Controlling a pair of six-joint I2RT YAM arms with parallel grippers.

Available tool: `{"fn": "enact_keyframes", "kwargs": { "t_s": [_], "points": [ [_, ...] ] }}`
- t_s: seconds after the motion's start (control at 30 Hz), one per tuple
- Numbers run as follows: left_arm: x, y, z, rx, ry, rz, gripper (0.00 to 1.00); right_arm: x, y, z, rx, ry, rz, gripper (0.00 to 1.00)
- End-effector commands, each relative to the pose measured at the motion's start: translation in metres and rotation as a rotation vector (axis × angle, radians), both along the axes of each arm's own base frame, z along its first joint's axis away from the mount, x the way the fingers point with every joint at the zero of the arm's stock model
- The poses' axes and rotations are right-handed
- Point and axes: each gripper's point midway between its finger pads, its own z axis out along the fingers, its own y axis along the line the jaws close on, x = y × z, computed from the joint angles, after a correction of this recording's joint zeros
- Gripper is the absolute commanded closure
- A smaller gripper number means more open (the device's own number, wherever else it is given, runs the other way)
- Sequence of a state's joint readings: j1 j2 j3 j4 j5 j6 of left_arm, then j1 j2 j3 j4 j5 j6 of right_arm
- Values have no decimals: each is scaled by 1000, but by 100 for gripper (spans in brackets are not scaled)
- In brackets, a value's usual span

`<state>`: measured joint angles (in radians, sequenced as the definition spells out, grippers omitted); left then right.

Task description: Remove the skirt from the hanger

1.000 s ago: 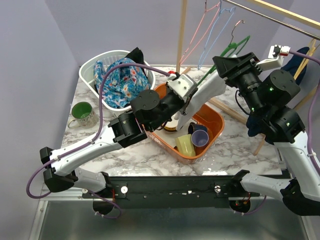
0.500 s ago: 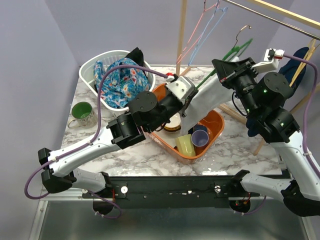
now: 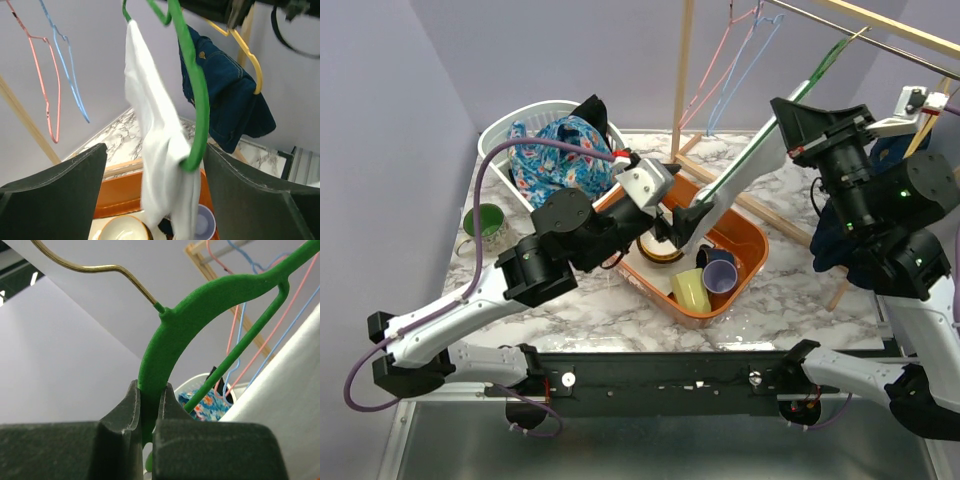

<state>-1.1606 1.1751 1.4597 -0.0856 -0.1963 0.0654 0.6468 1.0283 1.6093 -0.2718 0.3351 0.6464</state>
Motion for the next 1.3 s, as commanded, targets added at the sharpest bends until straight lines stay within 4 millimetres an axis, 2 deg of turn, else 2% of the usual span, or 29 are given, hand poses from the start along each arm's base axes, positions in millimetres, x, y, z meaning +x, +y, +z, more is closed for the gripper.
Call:
{"fn": "enact_keyframes", "kwargs": {
  "t_s": [0.0,0.17,0.37,0.5,0.8,1.1,1.27],
  "points": [
    [-20,8,-22,121,-40,-92,14,-31,-14,58,60,-153,33,99],
    [-23,15,-35,183,-47,-94,28,-47,-18,71,81,-190,68,99],
    [-33,20,-17,81,-63,-128,28,-55,-19,68,106,-192,95,99],
    [-39,16,-12,50,-65,-166,27,-56,-21,65,114,-185,96,99],
    [-35,8,-19,30,-45,-159,27,-45,-14,43,184,-126,108,99],
    [-37,-2,-25,20,-44,-193,27,-47,-20,38,230,-115,98,99],
    [-30,-6,-32,34,-34,-167,27,-47,-18,33,245,-107,107,99]
  ]
}}
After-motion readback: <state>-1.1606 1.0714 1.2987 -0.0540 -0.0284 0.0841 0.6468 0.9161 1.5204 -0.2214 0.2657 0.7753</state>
